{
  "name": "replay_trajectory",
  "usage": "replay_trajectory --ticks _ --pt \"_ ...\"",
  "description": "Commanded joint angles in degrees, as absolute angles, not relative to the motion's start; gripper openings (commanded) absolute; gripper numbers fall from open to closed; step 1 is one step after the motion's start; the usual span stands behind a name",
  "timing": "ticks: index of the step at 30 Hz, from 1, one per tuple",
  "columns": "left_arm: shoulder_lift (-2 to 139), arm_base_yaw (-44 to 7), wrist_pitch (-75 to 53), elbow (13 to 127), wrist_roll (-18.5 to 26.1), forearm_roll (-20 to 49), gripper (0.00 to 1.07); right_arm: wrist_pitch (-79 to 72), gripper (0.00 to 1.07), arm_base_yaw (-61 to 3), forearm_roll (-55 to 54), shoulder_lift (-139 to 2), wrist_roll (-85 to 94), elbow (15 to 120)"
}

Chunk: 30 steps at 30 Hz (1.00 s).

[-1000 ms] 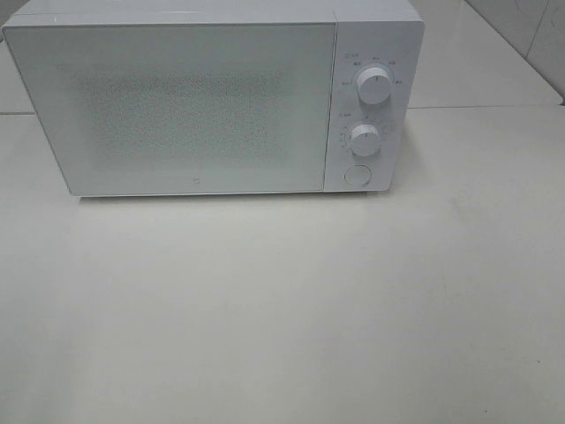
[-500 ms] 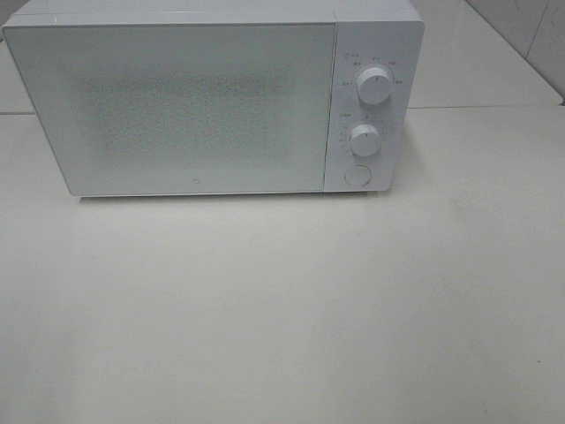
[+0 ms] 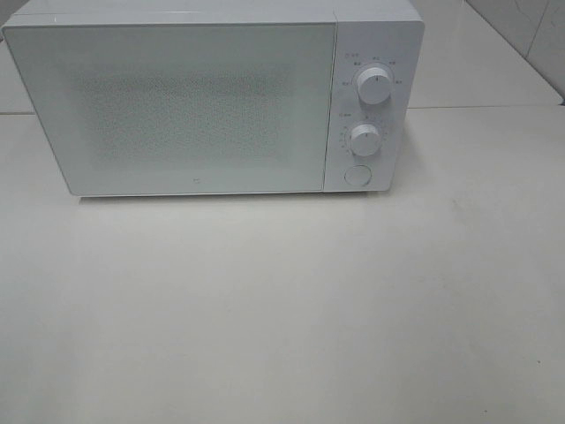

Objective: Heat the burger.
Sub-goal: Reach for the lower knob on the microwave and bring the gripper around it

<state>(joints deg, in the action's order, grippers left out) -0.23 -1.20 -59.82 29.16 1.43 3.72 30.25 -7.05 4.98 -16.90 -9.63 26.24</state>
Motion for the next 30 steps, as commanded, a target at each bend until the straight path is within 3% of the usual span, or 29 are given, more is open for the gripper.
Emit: replay_trajectory --ticks 1,12,30 --pt "-1.43 -0.92 -59.36 28.93 1.2 4.24 1.0 29.05 0.74 -6.59 4.87 -16.96 -10.89 26.18" --pt "-1.43 -0.92 -59.36 28.93 1.2 4.24 1.0 13.92 0.74 -6.59 7.51 -23.38 -11.0 22.23" --pt "-1.43 -0.92 -59.36 28.93 1.2 4.24 1.0 -17.59 0.74 -6.59 5.33 -51.57 -11.46 19.31"
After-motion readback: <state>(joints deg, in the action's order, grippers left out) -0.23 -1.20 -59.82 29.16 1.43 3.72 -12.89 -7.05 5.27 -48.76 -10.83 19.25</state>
